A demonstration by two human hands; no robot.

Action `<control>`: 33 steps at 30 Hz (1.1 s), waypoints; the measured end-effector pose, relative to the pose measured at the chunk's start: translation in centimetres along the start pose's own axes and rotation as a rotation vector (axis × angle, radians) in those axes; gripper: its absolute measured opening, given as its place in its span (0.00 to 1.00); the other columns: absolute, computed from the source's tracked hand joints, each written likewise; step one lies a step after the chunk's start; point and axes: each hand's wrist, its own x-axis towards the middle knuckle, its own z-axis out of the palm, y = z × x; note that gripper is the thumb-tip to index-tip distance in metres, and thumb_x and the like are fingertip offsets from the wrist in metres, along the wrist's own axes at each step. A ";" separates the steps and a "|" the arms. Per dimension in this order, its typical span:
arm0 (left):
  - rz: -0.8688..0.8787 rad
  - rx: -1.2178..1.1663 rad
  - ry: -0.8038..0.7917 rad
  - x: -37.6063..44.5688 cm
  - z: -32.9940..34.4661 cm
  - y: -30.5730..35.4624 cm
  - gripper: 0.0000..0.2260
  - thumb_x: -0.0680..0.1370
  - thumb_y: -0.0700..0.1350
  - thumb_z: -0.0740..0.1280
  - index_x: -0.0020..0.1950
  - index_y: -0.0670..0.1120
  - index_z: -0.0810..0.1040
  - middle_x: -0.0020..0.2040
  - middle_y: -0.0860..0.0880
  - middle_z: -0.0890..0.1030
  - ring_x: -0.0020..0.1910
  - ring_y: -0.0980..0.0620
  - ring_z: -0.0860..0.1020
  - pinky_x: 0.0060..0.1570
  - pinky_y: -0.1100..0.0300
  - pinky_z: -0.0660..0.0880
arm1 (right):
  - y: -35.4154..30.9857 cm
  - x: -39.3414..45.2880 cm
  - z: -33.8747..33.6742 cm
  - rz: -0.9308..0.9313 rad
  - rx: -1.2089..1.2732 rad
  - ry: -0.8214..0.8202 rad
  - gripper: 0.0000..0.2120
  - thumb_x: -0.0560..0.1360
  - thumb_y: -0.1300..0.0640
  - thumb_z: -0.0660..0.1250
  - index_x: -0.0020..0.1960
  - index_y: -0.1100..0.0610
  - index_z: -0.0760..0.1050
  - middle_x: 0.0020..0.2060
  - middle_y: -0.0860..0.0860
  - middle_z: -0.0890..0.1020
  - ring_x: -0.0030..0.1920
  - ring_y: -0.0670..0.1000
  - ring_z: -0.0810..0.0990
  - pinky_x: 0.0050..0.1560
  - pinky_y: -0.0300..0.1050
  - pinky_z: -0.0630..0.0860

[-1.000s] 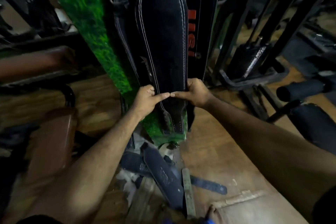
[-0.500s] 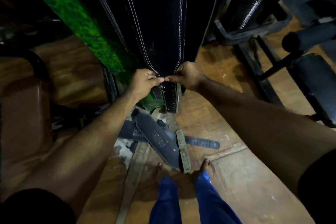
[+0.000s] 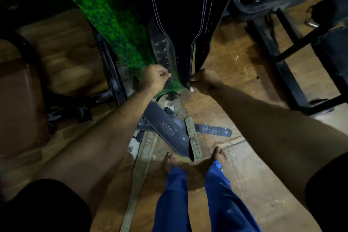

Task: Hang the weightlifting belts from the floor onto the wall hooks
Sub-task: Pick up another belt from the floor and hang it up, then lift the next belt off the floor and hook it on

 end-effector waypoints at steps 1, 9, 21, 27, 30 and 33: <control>-0.046 -0.015 0.009 -0.7 0.3 -0.9 0.05 0.77 0.40 0.71 0.49 0.40 0.85 0.47 0.43 0.87 0.47 0.46 0.85 0.49 0.53 0.82 | 0.6 -0.3 1.2 0.087 0.104 -0.020 0.21 0.77 0.44 0.70 0.62 0.58 0.81 0.59 0.59 0.83 0.61 0.61 0.81 0.60 0.51 0.78; -0.298 -0.137 -0.174 -7.3 2.5 -6.6 0.08 0.79 0.41 0.69 0.40 0.44 0.80 0.38 0.45 0.84 0.37 0.47 0.83 0.44 0.55 0.81 | 0.1 -4.6 7.6 0.402 0.794 -0.237 0.11 0.78 0.56 0.73 0.43 0.61 0.75 0.37 0.56 0.78 0.33 0.52 0.77 0.38 0.47 0.77; -0.548 -0.442 -0.088 -16.5 8.2 -13.6 0.12 0.83 0.39 0.63 0.39 0.45 0.75 0.35 0.45 0.78 0.28 0.53 0.76 0.32 0.61 0.69 | 2.0 -7.7 15.3 0.323 0.767 -0.442 0.09 0.82 0.56 0.67 0.43 0.51 0.73 0.35 0.56 0.78 0.30 0.53 0.75 0.35 0.45 0.70; -0.618 -0.510 -0.103 -19.5 8.9 -16.7 0.11 0.81 0.37 0.65 0.39 0.45 0.75 0.34 0.45 0.78 0.29 0.51 0.75 0.29 0.62 0.68 | 2.0 -8.4 18.7 0.368 0.796 -0.461 0.06 0.83 0.57 0.65 0.47 0.57 0.75 0.31 0.54 0.77 0.26 0.50 0.73 0.28 0.37 0.67; -0.605 -0.455 -0.102 -18.3 10.8 -20.4 0.08 0.80 0.37 0.66 0.41 0.41 0.77 0.35 0.44 0.79 0.30 0.51 0.76 0.29 0.61 0.71 | 2.3 -6.6 23.2 0.442 0.800 -0.476 0.11 0.83 0.56 0.62 0.42 0.56 0.73 0.27 0.51 0.77 0.23 0.47 0.74 0.25 0.34 0.68; -0.635 -0.428 -0.158 -16.7 14.2 -26.8 0.08 0.80 0.36 0.65 0.41 0.42 0.78 0.37 0.43 0.79 0.33 0.48 0.76 0.31 0.62 0.72 | 2.7 -3.9 29.8 0.445 0.745 -0.501 0.10 0.82 0.57 0.64 0.43 0.57 0.73 0.31 0.53 0.78 0.27 0.48 0.74 0.30 0.37 0.68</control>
